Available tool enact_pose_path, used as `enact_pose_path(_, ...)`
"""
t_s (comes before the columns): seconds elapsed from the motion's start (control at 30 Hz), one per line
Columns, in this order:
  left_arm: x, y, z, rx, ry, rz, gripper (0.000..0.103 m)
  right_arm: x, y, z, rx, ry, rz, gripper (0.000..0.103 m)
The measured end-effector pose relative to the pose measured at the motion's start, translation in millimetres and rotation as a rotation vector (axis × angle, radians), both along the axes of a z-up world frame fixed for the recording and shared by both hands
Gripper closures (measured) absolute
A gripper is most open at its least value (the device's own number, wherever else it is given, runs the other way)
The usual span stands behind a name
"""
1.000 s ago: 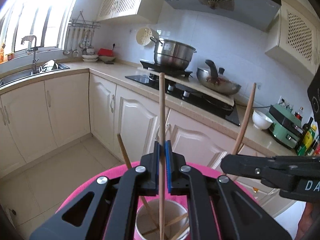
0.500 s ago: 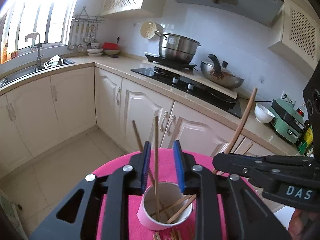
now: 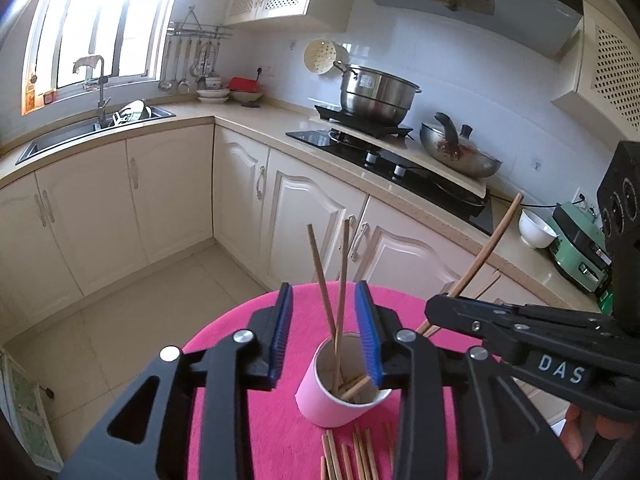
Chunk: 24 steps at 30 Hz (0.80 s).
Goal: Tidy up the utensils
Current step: 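Carry the left tool's chopstick into the pink cup and open it while the right tool releases its own, then lower the left tool onto a third chopstick and close it while the right tool grasps one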
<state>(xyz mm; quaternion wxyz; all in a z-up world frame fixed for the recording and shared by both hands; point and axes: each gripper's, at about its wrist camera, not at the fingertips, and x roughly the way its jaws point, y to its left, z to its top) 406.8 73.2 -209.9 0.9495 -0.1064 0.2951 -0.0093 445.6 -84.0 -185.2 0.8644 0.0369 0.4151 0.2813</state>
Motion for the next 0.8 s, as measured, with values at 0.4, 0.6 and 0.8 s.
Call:
enact_pose_path(0.4,-27,3,15,-0.009,0.014,0.019,0.059,-19,-17,15,0.003,-0.039,-0.058,0.058)
enact_pose_path(0.6,-46,2,9,-0.004,0.070,0.013,0.059,-39,-41,29,-0.034,-0.086,-0.091,0.058)
enact_pose_path(0.8,-63,-8,-29,-0.015,0.254,-0.044,0.059,-69,-70,13,-0.080,-0.056,-0.103,0.058)
